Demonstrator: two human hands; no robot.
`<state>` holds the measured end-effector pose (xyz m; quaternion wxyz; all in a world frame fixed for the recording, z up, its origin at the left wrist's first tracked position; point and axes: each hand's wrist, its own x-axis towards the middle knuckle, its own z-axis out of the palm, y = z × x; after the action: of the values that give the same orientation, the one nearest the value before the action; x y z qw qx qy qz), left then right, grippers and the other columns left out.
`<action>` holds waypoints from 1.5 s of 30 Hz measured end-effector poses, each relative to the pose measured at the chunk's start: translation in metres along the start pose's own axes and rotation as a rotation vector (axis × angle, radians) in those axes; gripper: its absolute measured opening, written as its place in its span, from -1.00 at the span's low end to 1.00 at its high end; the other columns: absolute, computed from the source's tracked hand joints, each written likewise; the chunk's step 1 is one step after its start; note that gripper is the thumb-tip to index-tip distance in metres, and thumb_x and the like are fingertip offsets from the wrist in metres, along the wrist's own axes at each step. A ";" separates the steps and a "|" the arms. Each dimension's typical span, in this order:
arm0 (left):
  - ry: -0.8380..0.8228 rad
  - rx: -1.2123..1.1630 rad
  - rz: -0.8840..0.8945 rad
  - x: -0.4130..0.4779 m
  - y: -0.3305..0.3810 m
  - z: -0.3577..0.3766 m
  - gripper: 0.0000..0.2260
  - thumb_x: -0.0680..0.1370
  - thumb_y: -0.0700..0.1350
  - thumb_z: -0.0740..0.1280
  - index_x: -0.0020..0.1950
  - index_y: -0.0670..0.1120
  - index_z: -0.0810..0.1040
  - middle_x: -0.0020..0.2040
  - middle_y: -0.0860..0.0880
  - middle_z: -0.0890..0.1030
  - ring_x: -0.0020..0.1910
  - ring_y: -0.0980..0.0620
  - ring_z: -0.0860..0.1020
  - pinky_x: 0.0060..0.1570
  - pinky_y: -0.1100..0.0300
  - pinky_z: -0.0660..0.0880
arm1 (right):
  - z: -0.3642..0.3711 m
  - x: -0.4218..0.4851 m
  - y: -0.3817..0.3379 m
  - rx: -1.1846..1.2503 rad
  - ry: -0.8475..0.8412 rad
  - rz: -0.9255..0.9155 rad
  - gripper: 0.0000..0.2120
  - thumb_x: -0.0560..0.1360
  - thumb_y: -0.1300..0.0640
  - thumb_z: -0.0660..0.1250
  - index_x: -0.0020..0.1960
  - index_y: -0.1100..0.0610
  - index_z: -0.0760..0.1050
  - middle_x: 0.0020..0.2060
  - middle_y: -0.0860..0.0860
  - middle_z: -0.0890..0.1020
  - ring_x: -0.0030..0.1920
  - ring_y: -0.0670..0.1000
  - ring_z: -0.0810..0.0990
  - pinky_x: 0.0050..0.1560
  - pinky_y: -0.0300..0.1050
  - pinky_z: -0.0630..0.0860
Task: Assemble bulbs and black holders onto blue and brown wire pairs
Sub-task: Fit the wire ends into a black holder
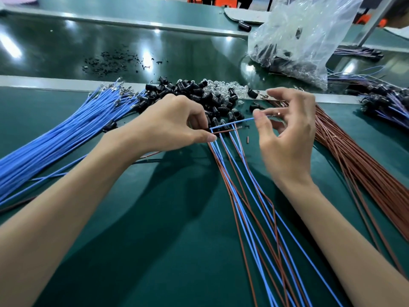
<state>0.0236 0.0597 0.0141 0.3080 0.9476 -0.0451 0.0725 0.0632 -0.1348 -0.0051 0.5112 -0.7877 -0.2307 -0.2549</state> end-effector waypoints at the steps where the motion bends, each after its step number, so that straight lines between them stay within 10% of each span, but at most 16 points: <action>1: 0.005 0.004 -0.007 0.000 -0.001 0.000 -0.82 0.35 0.10 0.51 -0.30 0.10 0.55 -0.45 0.34 0.53 -0.41 0.34 0.48 -0.29 0.29 0.40 | 0.000 0.001 0.002 0.031 0.025 0.048 -0.76 0.50 0.23 0.37 0.06 -0.02 0.41 0.03 -0.14 0.38 -0.11 -0.25 0.56 0.00 -0.24 0.53; 8: -0.025 -0.066 0.036 -0.003 0.006 0.012 -0.86 0.40 0.01 0.50 -0.20 -0.02 0.62 -0.34 0.11 0.60 -0.35 0.22 0.52 -0.24 0.34 0.44 | 0.002 0.005 0.009 0.198 0.001 0.164 -0.65 0.38 0.27 0.52 -0.11 -0.08 0.42 -0.02 0.12 0.55 -0.17 -0.09 0.67 -0.03 -0.01 0.62; 15: -0.061 -0.393 -0.007 -0.006 0.014 0.015 -0.87 0.44 -0.12 0.47 -0.15 -0.14 0.59 -0.35 0.01 0.66 -0.34 0.05 0.64 -0.24 0.23 0.56 | 0.005 0.000 0.004 0.264 -0.089 0.160 -0.69 0.30 0.25 0.57 -0.20 -0.03 0.47 -0.31 -0.15 0.61 -0.27 -0.14 0.67 -0.16 -0.27 0.58; 25: 0.107 -0.858 -0.214 -0.006 0.003 -0.017 -0.90 0.47 -0.10 0.35 -0.09 -0.11 0.56 -0.30 0.03 0.63 -0.43 0.16 0.53 -0.39 0.37 0.49 | 0.005 0.001 0.008 -0.092 -0.206 0.156 -0.94 0.57 0.12 0.31 -0.09 0.02 0.50 -0.06 -0.02 0.55 -0.14 -0.23 0.50 -0.12 -0.48 0.40; 29: 0.096 -0.591 -0.348 -0.002 -0.006 -0.015 -0.91 0.56 -0.11 0.33 -0.09 -0.10 0.59 -0.28 0.03 0.61 -0.43 0.19 0.56 -0.37 0.39 0.50 | 0.010 -0.004 0.015 -0.314 -0.368 0.061 -0.88 0.54 0.17 0.33 0.03 0.15 0.60 0.01 -0.02 0.48 0.09 0.00 0.47 0.13 -0.22 0.40; 33: -0.038 -0.444 -0.384 -0.003 -0.009 -0.018 -0.87 0.56 -0.07 0.34 -0.11 -0.11 0.56 -0.30 0.03 0.63 -0.35 0.10 0.64 -0.36 0.33 0.51 | 0.010 -0.005 0.019 -0.403 -0.409 0.005 -0.82 0.54 0.20 0.31 0.11 0.19 0.59 0.10 0.06 0.51 0.16 0.05 0.43 0.07 -0.42 0.16; 39: -0.094 -0.289 -0.358 -0.004 -0.011 -0.020 -0.86 0.55 -0.05 0.35 -0.12 -0.11 0.57 -0.25 0.00 0.69 -0.31 0.14 0.59 -0.21 0.29 0.47 | 0.009 0.012 0.016 -0.300 -0.325 0.083 -0.84 0.54 0.22 0.31 0.10 0.16 0.59 0.04 0.05 0.56 0.07 0.03 0.53 0.18 -0.11 0.46; 45: -0.061 -0.330 -0.207 -0.006 -0.009 -0.011 -0.92 0.54 -0.07 0.35 -0.13 -0.04 0.58 -0.24 0.02 0.68 -0.25 0.09 0.52 -0.25 0.28 0.40 | 0.035 0.059 0.020 -0.377 -0.504 0.246 -0.87 0.50 0.15 0.34 0.01 0.07 0.64 -0.06 0.03 0.64 -0.02 -0.02 0.54 -0.04 -0.36 0.32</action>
<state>0.0175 0.0733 0.0168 0.4632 0.8857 0.0319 0.0033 0.1267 -0.1041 0.0069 0.3103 -0.9286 -0.2018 -0.0265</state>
